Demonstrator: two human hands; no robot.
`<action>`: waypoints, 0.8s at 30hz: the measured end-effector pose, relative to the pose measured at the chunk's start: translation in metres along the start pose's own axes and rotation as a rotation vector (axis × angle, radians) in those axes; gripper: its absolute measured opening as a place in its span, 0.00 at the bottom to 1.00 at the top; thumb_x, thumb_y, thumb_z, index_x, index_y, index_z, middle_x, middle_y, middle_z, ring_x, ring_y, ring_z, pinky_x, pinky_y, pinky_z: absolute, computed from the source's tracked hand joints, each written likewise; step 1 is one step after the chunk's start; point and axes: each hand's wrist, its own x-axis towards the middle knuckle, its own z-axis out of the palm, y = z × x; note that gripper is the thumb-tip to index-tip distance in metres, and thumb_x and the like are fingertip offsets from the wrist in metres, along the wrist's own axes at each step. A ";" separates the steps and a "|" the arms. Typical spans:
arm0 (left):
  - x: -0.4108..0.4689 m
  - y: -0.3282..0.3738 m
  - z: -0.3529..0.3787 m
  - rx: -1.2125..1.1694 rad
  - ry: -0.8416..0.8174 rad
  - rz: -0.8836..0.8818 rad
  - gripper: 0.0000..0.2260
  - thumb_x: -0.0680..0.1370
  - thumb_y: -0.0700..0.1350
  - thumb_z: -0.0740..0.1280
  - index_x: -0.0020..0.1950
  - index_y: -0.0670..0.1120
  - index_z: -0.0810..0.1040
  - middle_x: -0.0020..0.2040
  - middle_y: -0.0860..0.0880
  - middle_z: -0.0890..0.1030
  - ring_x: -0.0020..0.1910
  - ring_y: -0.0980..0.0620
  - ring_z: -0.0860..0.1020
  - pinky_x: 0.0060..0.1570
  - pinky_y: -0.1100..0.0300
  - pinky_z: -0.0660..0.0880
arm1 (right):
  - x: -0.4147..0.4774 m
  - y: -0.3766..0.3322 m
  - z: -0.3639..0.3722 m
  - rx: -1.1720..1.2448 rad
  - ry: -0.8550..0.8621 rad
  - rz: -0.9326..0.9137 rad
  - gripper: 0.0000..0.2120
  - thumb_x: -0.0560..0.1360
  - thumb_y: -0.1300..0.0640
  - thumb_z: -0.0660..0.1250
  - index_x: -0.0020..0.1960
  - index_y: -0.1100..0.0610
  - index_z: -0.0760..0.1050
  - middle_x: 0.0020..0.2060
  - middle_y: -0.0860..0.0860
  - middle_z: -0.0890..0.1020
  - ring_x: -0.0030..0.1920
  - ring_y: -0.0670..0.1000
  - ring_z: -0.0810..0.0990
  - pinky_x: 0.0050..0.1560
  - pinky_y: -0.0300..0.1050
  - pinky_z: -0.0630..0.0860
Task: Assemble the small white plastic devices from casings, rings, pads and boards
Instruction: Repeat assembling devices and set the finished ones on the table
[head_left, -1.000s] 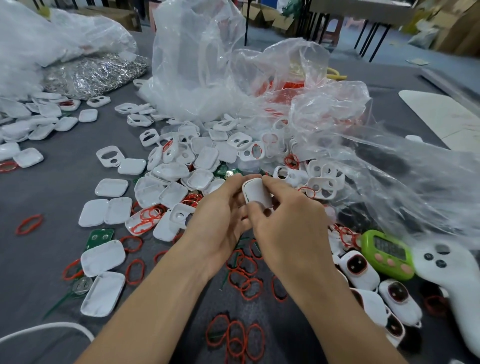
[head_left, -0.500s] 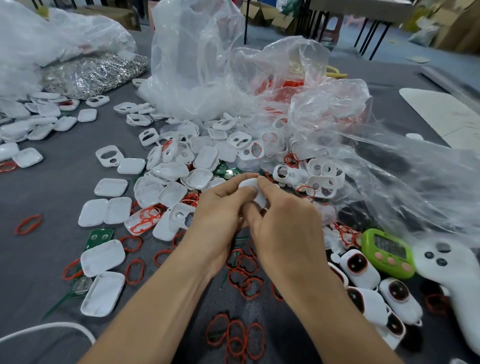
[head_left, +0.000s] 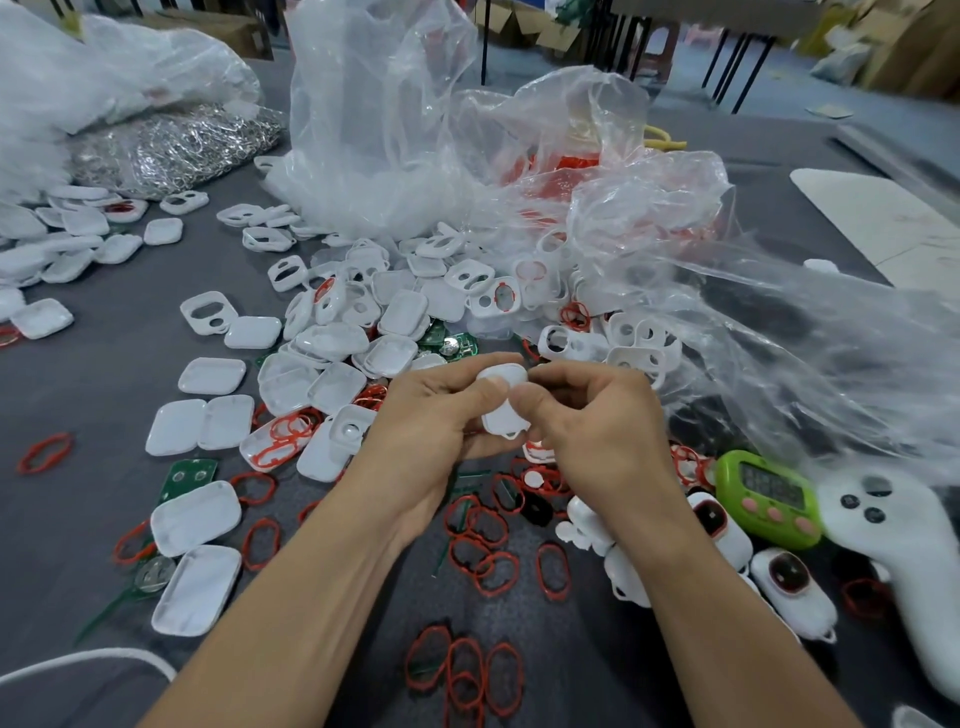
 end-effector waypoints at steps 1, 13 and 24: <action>0.000 0.000 0.000 -0.002 0.001 -0.001 0.10 0.81 0.34 0.67 0.52 0.43 0.87 0.47 0.45 0.88 0.40 0.53 0.85 0.41 0.57 0.83 | 0.000 0.001 0.000 0.011 0.007 0.003 0.19 0.75 0.55 0.77 0.36 0.30 0.81 0.32 0.41 0.85 0.30 0.42 0.83 0.32 0.33 0.77; -0.002 0.000 -0.003 0.168 0.054 0.093 0.11 0.80 0.37 0.70 0.60 0.47 0.84 0.43 0.43 0.87 0.41 0.53 0.85 0.40 0.58 0.83 | 0.005 0.015 0.002 0.108 -0.019 0.052 0.07 0.75 0.52 0.75 0.42 0.39 0.84 0.31 0.44 0.84 0.30 0.41 0.80 0.34 0.34 0.76; -0.006 -0.005 -0.001 0.599 0.030 0.206 0.17 0.79 0.52 0.72 0.32 0.47 0.84 0.28 0.46 0.83 0.25 0.51 0.80 0.28 0.62 0.75 | 0.012 0.018 -0.003 0.284 0.031 0.069 0.09 0.77 0.58 0.74 0.42 0.46 0.87 0.34 0.55 0.86 0.33 0.50 0.81 0.34 0.45 0.80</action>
